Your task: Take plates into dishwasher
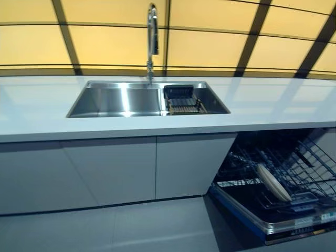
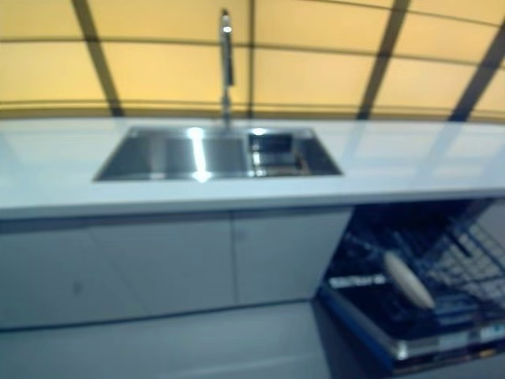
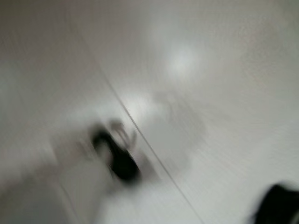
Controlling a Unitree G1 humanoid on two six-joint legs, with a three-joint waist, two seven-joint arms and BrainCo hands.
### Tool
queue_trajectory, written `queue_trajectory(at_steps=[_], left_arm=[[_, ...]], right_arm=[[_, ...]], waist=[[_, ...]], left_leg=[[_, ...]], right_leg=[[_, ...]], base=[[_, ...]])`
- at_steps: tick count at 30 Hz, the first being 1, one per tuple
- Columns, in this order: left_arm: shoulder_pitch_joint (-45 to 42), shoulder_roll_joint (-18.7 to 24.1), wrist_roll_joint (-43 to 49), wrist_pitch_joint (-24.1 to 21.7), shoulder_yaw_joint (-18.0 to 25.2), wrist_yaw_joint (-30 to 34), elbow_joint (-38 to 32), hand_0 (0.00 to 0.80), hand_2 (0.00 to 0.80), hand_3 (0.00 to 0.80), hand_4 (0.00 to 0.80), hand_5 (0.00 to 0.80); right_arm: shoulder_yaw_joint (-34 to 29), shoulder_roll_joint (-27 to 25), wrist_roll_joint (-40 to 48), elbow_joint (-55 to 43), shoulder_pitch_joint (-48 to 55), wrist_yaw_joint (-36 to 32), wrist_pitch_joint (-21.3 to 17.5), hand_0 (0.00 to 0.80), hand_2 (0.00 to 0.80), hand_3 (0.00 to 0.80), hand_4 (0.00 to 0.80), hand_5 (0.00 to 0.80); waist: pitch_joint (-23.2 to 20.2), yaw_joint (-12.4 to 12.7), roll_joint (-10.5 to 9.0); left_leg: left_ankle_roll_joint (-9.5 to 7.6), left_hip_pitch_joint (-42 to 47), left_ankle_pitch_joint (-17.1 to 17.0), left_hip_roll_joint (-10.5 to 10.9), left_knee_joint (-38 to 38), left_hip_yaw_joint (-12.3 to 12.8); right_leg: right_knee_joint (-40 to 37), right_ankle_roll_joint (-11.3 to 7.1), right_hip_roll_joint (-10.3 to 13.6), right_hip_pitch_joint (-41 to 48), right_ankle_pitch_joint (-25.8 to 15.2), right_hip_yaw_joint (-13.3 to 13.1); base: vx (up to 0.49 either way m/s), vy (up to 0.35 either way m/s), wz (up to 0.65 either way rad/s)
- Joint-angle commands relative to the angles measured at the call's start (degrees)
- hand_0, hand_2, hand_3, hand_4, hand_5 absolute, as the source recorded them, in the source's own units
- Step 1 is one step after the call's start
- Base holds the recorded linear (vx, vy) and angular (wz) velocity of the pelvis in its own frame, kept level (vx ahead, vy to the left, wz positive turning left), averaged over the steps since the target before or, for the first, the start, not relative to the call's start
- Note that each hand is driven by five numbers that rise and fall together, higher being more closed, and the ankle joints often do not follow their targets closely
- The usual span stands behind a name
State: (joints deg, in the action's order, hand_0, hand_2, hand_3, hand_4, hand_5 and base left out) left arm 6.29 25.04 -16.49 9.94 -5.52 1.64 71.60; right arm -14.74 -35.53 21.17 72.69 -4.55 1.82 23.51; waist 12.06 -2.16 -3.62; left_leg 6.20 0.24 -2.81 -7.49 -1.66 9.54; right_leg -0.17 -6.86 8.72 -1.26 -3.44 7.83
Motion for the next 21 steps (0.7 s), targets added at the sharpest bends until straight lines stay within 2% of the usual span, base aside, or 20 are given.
queue_trajectory(at_steps=[1, 2, 3, 5, 6, 7, 9, 10, 11, 12, 14, 15, 16, 17, 19, 21], left_arm=[[1.74, 0.28, 0.95, 0.3, 0.04, 0.01, 0.1, 0.0, 0.0, 0.0, 0.0, 0.0], [2.96, 0.31, -0.9, 0.23, -1.13, -0.49, -0.29, 0.0, 0.0, 0.0, 0.0, 0.0], [3.79, -0.02, -2.15, 0.21, -1.62, -0.47, -0.35, 0.0, 0.0, 0.0, 0.0, 0.0], [4.41, -0.48, -3.72, 0.63, -1.56, -0.97, -0.77, 0.0, 0.0, 0.0, 0.0, 0.0], [4.74, -1.63, -7.06, 0.83, -0.93, -1.82, -2.24, 0.0, 0.0, 0.0, 0.0, 0.0], [4.7, -1.7, -7.16, 0.81, -0.83, -1.9, -2.32, 0.0, 0.0, 0.0, 0.0, 0.0], [4.63, -2.77, -5.39, 0.46, -0.16, -1.39, -2.47, 0.0, 0.0, 0.0, 0.0, 0.0], [4.94, -3.56, -3.85, 0.15, -0.06, -0.72, -2.15, 0.0, 0.0, 0.0, 0.0, 0.0], [5.08, -4.34, -3.32, -0.07, -0.35, 0.4, -1.94, 0.0, 0.0, 0.0, 0.0, 0.0], [4.91, -5.19, -2.66, -0.08, -0.63, 1.02, -1.89, 0.0, 0.0, 0.0, 0.0, 0.0], [4.78, -5.61, -2.41, 0.07, -0.66, 1.1, -2.0, 0.0, 0.0, 0.0, 0.0, 0.0], [4.78, -5.61, -2.41, 0.07, -0.66, 1.1, -2.0, 0.0, 0.0, 0.0, 0.0, 0.0], [4.28, -6.17, -1.97, 0.35, -0.52, 0.8, -2.39, 0.0, 0.0, 0.0, 0.0, 0.0], [3.16, -5.93, 1.08, 1.07, -0.39, 0.88, -2.54, 0.0, 0.0, 0.0, 0.0, 0.0], [2.79, -5.12, 1.68, 0.91, -0.93, 0.66, -2.7, 0.0, 0.0, 0.0, 0.0, 0.0], [2.32, -4.89, 0.84, 0.11, -0.94, 0.68, -2.59, 0.0, 0.0, 0.0, 0.0, 0.0]], right_arm=[[4.22, 0.09, 1.7, -1.09, -0.94, 3.69, -2.96, 0.0, 0.0, 0.0, 0.0, 0.0], [4.59, 1.34, 7.22, -2.27, -1.31, 5.07, -4.02, 0.0, 0.0, 0.0, 0.0, 0.0], [4.77, 2.47, 10.03, -2.9, -1.57, 6.76, -5.31, 0.0, 0.0, 0.0, 0.0, 0.0], [5.02, 3.16, 11.78, -3.36, -2.08, 8.1, -6.27, 0.0, 0.0, 0.0, 0.0, 0.0], [5.68, 3.88, 13.27, -3.19, -3.09, 7.6, -6.12, 0.0, 0.0, 0.0, 0.0, 0.0], [5.68, 3.93, 13.51, -3.1, -3.12, 7.51, -6.14, 0.0, 0.0, 0.0, 0.0, 0.0], [5.18, 5.16, 16.02, -2.15, -2.81, 7.63, -6.06, 0.0, 0.0, 0.0, 0.0, 0.0], [4.46, 5.81, 16.7, -1.27, -1.92, 8.51, -6.54, 0.0, 0.0, 0.0, 0.0, 0.0], [3.71, 5.94, 17.16, 0.04, -1.15, 9.9, -7.43, 0.0, 0.0, 0.0, 0.0, 0.0], [2.87, 5.82, 17.59, 0.89, -0.89, 9.99, -7.9, 0.0, 0.0, 0.0, 0.0, 0.0], [2.37, 5.62, 17.66, 1.17, -0.79, 9.84, -7.85, 0.0, 0.0, 0.0, 0.0, 0.0], [2.37, 5.62, 17.66, 1.17, -0.79, 9.84, -7.85, 0.0, 0.0, 0.0, 0.0, 0.0], [1.72, 5.43, 17.95, 1.07, -0.6, 9.32, -7.88, 0.0, 0.0, 0.0, 0.0, 0.0], [0.98, 6.21, 20.82, -0.11, -0.19, 10.66, -9.25, 0.0, 0.0, 0.0, 0.0, 0.0], [1.0, 7.02, 23.53, -1.17, 0.2, 11.33, -10.45, 0.0, 0.0, 0.0, 0.0, 0.0], [0.02, 6.82, 25.48, -1.34, 0.5, 10.09, -10.65, 0.0, 0.0, 0.0, 0.0, 0.0]], waist=[[1.23, 0.68, 1.69], [1.95, -0.32, 2.33], [2.74, -0.72, 2.84], [3.46, -0.74, 3.17], [4.75, -0.63, 4.28], [4.85, -0.68, 4.39], [5.39, -1.28, 4.52], [5.31, -2.26, 4.09], [4.82, -2.85, 3.04], [4.16, -3.01, 2.34], [3.86, -3.09, 2.08], [3.86, -3.09, 2.08], [3.35, -3.33, 2.32], [2.7, -3.84, 4.39], [3.01, -3.6, 4.18], [3.37, -3.7, 4.19]], left_leg=[[-4.96, -1.96, 1.66, -0.69, 0.91, -3.0], [-4.43, -4.88, 0.98, -1.88, 2.32, -4.7], [-3.83, -6.73, 0.35, -2.86, 3.03, -5.61], [-2.8, -8.6, -1.17, -3.82, 3.06, -6.13], [-1.21, -9.75, -4.57, -5.53, 0.83, -5.78], [-1.08, -9.71, -4.94, -5.69, 0.5, -5.65], [-0.6, -10.21, -6.24, -6.55, 0.02, -2.71], [-1.15, -10.61, -4.61, -6.44, 3.82, 0.63], [-2.72, -9.42, 0.34, -4.8, 9.97, 1.62], [-3.83, -8.23, 4.89, -2.79, 14.16, 1.28], [-4.36, -7.58, 7.4, -1.69, 16.42, 1.09], [-4.36, -7.58, 7.4, -1.69, 16.42, 1.09], [-4.83, -5.49, 9.49, -0.2, 16.54, 1.07], [-4.45, -0.08, 5.94, 0.9, 4.96, 1.67], [-4.6, -1.44, 5.05, 1.33, 5.13, 0.48], [-4.47, -1.32, 5.32, 1.46, 5.37, 0.68]], right_leg=[[10.62, -1.3, 0.01, -1.63, 7.21, 0.11], [12.22, -0.59, -0.14, -3.66, 8.49, -3.46], [13.28, 0.35, -0.86, -4.66, 9.57, -3.97], [12.84, 1.18, -1.51, -4.92, 9.82, -3.0], [12.2, 2.35, -3.16, -5.06, 10.13, -1.76], [12.09, 2.47, -3.38, -4.94, 10.14, -1.74], [10.49, 3.08, -4.4, -3.44, 9.75, -0.69], [9.0, 3.62, -4.11, -2.36, 9.0, 0.96], [7.76, 4.0, -2.46, -1.89, 7.99, 2.4], [6.99, 3.98, -1.12, -2.15, 6.84, 3.05], [6.66, 3.91, -0.51, -2.33, 6.26, 3.36], [6.66, 3.91, -0.51, -2.33, 6.26, 3.36], [7.08, 3.85, -0.34, -3.01, 5.94, 3.67], [9.78, 2.88, -2.34, -4.52, 6.71, 4.19], [9.17, 2.61, -2.5, -4.75, 5.9, 3.83], [8.52, 2.48, -2.19, -4.87, 5.4, 4.04]], base=[[-0.167, -0.304, -0.35], [-0.236, -0.389, -0.2], [-0.231, -0.373, 0.08], [-0.206, -0.27, 0.56], [-0.2, -0.227, 0.54], [-0.184, -0.292, 0.21], [-0.077, -0.232, 0.18], [-0.162, -0.254, 0.76], [-0.202, -0.226, 1.06], [-0.153, -0.106, 1.18], [-0.057, -0.02, 0.48], [-0.065, 0.012, -0.08], [-0.116, 0.055, 0.08], [-0.138, 0.018, 0.13], [-0.086, -0.062, 0.64], [-0.046, -0.049, 0.61]])
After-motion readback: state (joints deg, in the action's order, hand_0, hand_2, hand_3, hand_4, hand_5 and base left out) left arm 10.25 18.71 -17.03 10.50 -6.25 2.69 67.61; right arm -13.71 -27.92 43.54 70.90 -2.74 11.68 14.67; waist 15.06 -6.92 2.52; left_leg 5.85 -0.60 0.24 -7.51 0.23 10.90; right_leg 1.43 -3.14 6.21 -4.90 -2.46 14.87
